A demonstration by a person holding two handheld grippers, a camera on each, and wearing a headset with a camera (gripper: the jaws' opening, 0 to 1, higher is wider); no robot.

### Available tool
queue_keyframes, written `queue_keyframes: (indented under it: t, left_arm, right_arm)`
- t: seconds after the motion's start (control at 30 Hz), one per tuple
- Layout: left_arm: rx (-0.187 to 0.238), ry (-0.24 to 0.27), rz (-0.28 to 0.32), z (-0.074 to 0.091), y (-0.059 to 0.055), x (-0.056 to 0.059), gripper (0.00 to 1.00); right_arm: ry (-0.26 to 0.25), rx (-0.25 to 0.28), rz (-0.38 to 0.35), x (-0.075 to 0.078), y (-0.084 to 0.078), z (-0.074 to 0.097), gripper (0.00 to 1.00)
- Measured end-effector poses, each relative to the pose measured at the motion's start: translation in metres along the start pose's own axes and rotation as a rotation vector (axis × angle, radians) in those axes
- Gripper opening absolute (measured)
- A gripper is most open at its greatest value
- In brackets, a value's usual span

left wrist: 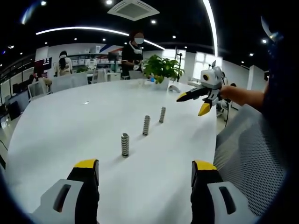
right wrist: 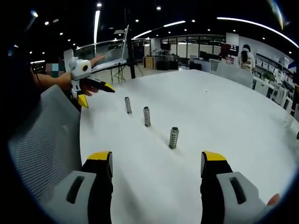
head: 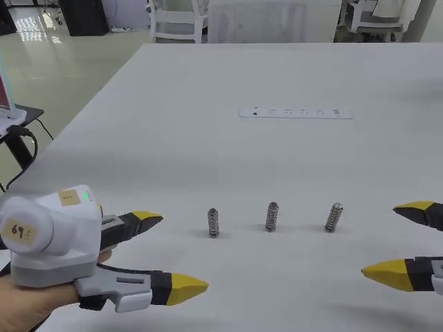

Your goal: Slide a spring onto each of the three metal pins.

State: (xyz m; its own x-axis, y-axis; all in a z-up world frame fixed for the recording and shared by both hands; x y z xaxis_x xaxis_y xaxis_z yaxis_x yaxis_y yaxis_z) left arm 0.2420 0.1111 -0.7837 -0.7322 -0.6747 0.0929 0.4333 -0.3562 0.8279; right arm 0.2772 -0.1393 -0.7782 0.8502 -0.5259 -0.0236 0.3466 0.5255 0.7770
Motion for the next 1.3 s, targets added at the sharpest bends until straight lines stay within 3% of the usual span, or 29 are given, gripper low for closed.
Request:
queue_keyframes:
  t: [0.33,1.3]
  left_arm:
    - [-0.008,-0.001,0.005,-0.0019,-0.0012,-0.0014,0.79]
    - [-0.008,0.003,0.011,-0.0018,-0.0017,-0.0044,0.79]
  right_arm:
    - [-0.019,0.018,-0.010,0.0060,0.0017,0.0029,0.77]
    - [-0.011,-0.011,-0.018,0.0028,-0.0039,-0.0044,0.75]
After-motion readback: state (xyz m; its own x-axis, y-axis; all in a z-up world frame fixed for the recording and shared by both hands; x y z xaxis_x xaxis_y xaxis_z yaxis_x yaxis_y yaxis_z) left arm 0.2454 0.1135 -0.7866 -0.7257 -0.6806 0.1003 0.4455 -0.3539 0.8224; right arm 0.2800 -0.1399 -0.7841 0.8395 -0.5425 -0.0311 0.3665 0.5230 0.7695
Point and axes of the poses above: the centre of the closed fingertips' face, and the gripper's own axes: z roughly backward along the fingers, x roughly to its right, y roughly out of its top, the point moved 1 cm from there along z, roughly backward along the fingers, and after that the axes turned 8 degrees about -x, right-handed, at the moved point
